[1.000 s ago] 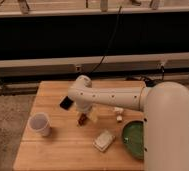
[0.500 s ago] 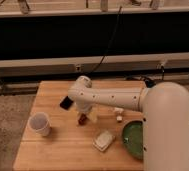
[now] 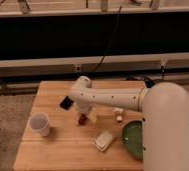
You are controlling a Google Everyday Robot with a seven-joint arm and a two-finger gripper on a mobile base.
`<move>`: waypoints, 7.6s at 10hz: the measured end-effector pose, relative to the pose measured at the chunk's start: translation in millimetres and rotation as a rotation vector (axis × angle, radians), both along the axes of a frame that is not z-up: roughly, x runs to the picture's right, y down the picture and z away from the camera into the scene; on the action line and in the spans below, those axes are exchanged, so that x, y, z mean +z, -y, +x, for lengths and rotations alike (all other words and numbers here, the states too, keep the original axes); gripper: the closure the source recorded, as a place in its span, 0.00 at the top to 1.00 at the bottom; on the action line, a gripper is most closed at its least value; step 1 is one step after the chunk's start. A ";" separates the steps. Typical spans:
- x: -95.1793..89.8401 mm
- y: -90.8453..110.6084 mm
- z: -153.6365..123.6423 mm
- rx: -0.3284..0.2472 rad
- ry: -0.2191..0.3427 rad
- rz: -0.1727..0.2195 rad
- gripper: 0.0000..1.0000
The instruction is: Place the pepper in the ceramic cup
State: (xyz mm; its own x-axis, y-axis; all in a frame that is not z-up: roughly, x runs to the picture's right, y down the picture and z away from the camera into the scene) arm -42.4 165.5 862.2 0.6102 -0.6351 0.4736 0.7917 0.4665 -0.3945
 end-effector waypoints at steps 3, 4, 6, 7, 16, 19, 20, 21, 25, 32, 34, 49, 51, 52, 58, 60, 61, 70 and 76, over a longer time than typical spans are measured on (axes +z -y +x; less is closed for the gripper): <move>2.7 0.4 -1.5 0.006 0.003 0.002 0.80; 3.6 0.5 -2.4 0.010 0.004 0.002 0.80; 4.8 0.4 -3.2 0.015 0.006 0.000 0.80; 5.6 0.5 -3.5 0.017 0.007 0.000 0.80; 9.9 1.5 -5.6 0.046 0.025 0.001 0.80; 11.5 2.2 -5.7 0.058 0.032 0.001 0.80; 11.9 2.2 -5.7 0.061 0.033 0.001 0.80; 12.0 2.0 -5.7 0.064 0.035 0.001 0.80; 14.2 1.3 -6.3 0.076 0.040 0.002 0.80; 16.9 0.1 -7.4 0.099 0.050 0.003 0.80; 17.3 -0.6 -5.9 0.107 0.050 0.004 0.80; 20.1 -1.9 -7.4 0.151 0.047 0.009 0.67; 20.0 -1.8 -7.1 0.159 0.046 0.011 0.67; 20.4 -2.2 -6.2 0.165 0.044 0.014 0.62; 18.2 -0.1 -6.3 0.168 0.043 0.015 0.19; 17.6 0.1 -8.4 0.165 0.047 0.015 0.16; 16.4 0.3 -7.8 0.164 0.044 0.013 0.14; -48.8 45.7 -16.5 0.095 0.009 0.057 0.00; -78.0 53.0 -37.4 0.055 0.016 0.118 0.00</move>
